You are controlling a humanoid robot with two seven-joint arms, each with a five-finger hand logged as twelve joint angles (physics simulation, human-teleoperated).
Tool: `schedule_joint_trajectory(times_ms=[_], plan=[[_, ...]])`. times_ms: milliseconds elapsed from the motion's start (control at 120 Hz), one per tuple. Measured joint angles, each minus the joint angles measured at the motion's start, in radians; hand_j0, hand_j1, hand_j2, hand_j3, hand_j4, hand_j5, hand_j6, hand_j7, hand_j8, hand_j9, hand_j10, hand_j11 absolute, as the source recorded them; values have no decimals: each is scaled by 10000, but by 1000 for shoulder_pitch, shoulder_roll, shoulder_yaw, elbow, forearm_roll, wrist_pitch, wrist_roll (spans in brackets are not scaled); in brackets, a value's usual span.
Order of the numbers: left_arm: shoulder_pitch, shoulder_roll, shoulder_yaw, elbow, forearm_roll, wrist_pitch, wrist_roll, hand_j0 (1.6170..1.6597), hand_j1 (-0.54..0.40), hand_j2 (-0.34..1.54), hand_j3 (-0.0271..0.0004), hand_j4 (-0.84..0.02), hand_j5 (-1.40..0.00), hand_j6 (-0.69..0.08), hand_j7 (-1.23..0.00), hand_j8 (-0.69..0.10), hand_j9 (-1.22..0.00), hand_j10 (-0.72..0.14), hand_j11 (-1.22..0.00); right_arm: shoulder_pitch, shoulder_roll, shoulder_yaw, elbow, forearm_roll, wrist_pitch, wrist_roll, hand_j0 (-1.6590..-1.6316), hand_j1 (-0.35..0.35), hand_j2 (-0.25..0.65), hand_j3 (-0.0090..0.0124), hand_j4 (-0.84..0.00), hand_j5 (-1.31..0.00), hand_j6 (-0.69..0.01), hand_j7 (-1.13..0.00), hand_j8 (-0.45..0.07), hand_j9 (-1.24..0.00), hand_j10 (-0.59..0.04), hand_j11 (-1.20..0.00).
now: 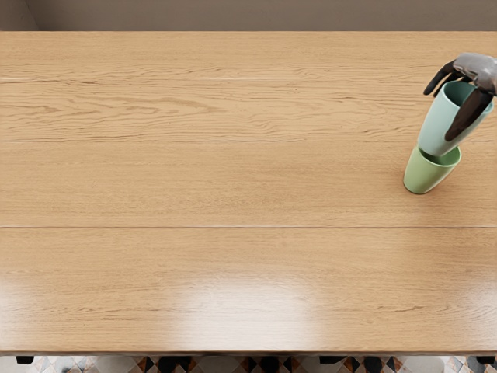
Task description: Pick up cup and place in cup with right hand
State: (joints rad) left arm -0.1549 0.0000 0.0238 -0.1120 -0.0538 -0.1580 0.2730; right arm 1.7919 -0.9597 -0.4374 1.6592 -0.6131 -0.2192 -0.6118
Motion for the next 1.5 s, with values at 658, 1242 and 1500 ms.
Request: schedule_joint_trajectory(times_ms=[658,1242,1500], plan=[[-17,0,1,0,0,0,0,16581,3491,-2,1,-4,1,-5,1,-4,2,-2,2,-43,5,-7,-43,-33,-35,0,-16512,868,1077,-5,-4926,-6754,-3615,-6608,-2312,-6778,-3064,-6884],[4,0,1,0,0,0,0,16581,3491,-2,1,-4,1,-5,1,-4,1,-3,2,-83,46,-2,-85,-41,-45,0,-16515,763,918,-5,-4890,-6721,-3682,-6567,-2388,-6691,-3162,-6803],[17,0,1,0,-1,0,0,16581,3491,-1,1,-4,1,-5,1,-4,1,-3,2,-91,48,1,-89,-40,-52,0,-16522,740,886,-2,-4839,-6708,-3680,-6528,-2415,-6667,-3180,-6787]])
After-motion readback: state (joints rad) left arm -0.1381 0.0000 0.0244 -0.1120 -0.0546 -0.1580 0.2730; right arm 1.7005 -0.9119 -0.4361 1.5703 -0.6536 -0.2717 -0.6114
